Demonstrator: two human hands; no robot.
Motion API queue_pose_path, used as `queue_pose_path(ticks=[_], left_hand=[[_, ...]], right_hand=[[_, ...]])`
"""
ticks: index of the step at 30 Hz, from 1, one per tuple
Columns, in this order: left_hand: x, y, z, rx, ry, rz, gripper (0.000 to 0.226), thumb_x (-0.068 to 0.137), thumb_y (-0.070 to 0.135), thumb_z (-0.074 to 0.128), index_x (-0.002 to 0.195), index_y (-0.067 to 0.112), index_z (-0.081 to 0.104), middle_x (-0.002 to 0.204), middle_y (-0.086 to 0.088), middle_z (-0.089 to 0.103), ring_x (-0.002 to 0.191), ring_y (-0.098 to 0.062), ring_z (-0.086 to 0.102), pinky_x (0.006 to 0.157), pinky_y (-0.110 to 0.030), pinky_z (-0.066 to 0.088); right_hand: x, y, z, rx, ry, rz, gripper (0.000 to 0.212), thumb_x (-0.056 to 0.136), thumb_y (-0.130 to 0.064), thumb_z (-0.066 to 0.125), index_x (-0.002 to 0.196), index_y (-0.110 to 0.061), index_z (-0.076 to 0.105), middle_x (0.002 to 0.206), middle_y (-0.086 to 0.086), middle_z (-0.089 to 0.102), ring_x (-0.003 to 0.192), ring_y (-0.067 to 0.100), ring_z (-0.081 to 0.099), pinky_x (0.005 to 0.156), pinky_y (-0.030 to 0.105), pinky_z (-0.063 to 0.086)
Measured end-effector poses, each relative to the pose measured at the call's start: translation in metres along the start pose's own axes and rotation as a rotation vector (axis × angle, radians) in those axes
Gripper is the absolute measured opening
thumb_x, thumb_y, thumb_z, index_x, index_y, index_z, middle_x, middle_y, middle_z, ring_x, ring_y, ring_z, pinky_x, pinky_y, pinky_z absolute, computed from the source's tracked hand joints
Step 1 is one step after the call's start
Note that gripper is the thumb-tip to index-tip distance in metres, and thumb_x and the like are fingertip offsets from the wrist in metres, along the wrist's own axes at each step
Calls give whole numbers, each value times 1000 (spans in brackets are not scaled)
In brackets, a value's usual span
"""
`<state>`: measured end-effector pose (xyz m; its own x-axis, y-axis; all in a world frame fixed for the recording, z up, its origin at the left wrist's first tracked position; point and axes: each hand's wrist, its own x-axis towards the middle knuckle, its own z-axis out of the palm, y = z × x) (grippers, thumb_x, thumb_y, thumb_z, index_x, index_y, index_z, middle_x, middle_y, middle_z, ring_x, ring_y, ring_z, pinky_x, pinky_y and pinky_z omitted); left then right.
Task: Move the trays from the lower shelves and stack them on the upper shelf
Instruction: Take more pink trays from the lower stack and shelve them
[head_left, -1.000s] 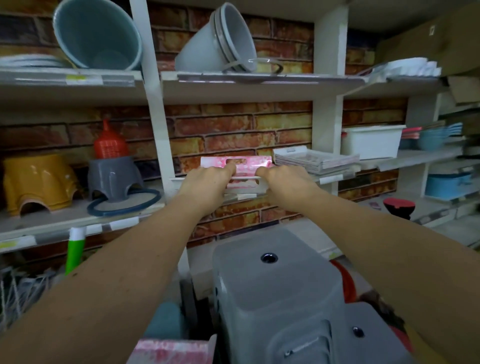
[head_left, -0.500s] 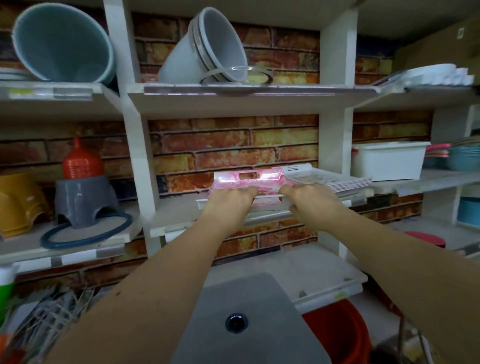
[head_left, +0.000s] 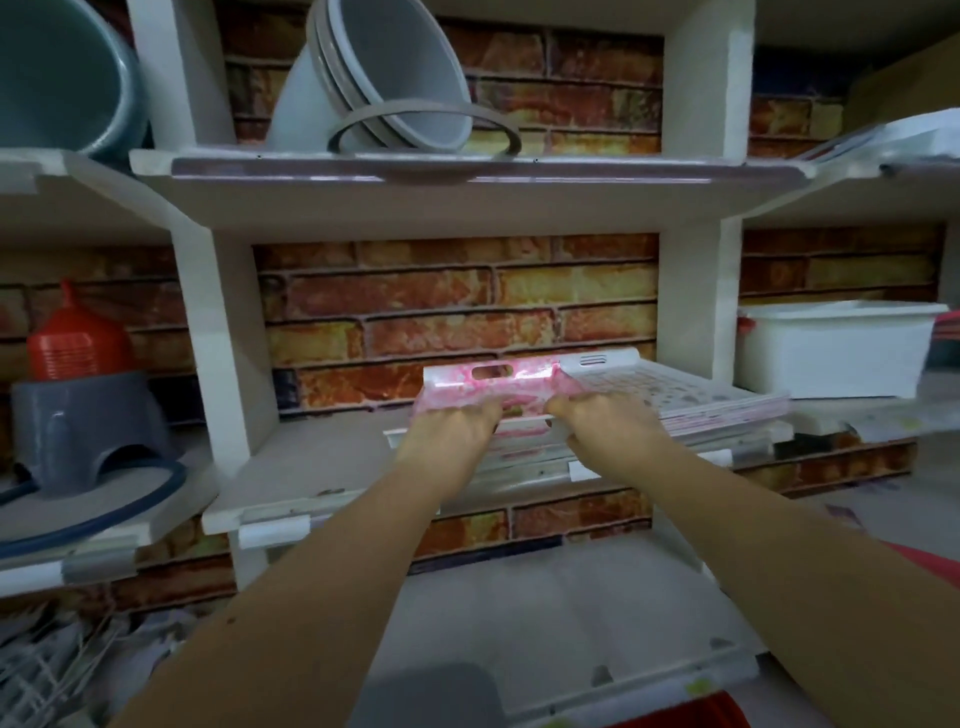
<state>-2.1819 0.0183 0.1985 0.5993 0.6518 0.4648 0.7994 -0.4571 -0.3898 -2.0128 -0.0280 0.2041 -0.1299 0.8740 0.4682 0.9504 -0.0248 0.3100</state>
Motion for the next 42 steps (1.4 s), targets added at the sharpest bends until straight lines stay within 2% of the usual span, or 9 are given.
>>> queue_pose_path(ticks=[4,9,12,15,19,26,29,36,42], left_hand=[[33,25,33,0,-109,-79,39,86,-5,46,122,10,42,112,-9,64,104,-30,62,81,-38,48],[76,43,65,38,-177,-138,40,89,-3,43,127,10,40,114,-10,63,105,-29,62,82,-37,48],[93,48,85,91,-225,-139,37,88,-2,45,123,9,43,114,-10,63,102,-28,62,80,-36,49],[107,47,102,18,-220,-155,31,93,19,49,121,11,41,117,-9,60,106,-26,59,83,-35,47],[123,38,121,-21,-212,-200,43,96,41,42,128,12,39,122,-9,57,110,-25,55,87,-33,43],[137,39,165,-37,-371,-251,53,96,53,33,128,11,41,127,-9,53,114,-26,52,93,-36,40],[142,41,176,-38,-375,-268,49,97,50,31,127,13,43,127,-9,53,116,-27,51,96,-37,38],[141,39,169,-177,-402,-298,50,99,49,26,132,15,42,131,-11,51,120,-27,47,100,-38,34],[136,49,155,-419,-332,-419,49,101,42,23,144,19,32,145,-14,38,135,-30,32,113,-41,21]], right_hand=[[23,31,45,40,-64,-103,41,93,-8,46,132,-21,44,118,5,62,108,25,61,79,31,48],[55,63,88,99,-101,-170,41,94,-9,46,133,-21,44,125,3,60,112,24,59,82,31,46],[72,72,115,144,-98,-210,39,95,-5,46,131,-18,45,120,4,62,106,22,61,76,27,44],[88,75,137,186,-65,-230,41,95,-5,46,133,-17,43,119,4,62,106,21,61,78,26,43],[110,74,154,257,-51,-258,35,98,-27,44,132,-17,43,122,4,60,113,21,55,94,30,38],[129,61,195,290,-257,-196,57,94,-57,37,132,-16,44,127,7,55,118,22,49,98,35,35],[130,59,203,316,-291,-165,61,91,-61,39,130,-15,43,127,8,52,119,23,48,99,37,35],[133,58,201,317,-337,-155,55,88,-44,56,133,-18,38,131,8,48,123,25,44,103,39,32],[131,58,195,452,-355,-84,65,91,-58,42,145,-23,31,146,10,39,136,26,33,112,43,21]])
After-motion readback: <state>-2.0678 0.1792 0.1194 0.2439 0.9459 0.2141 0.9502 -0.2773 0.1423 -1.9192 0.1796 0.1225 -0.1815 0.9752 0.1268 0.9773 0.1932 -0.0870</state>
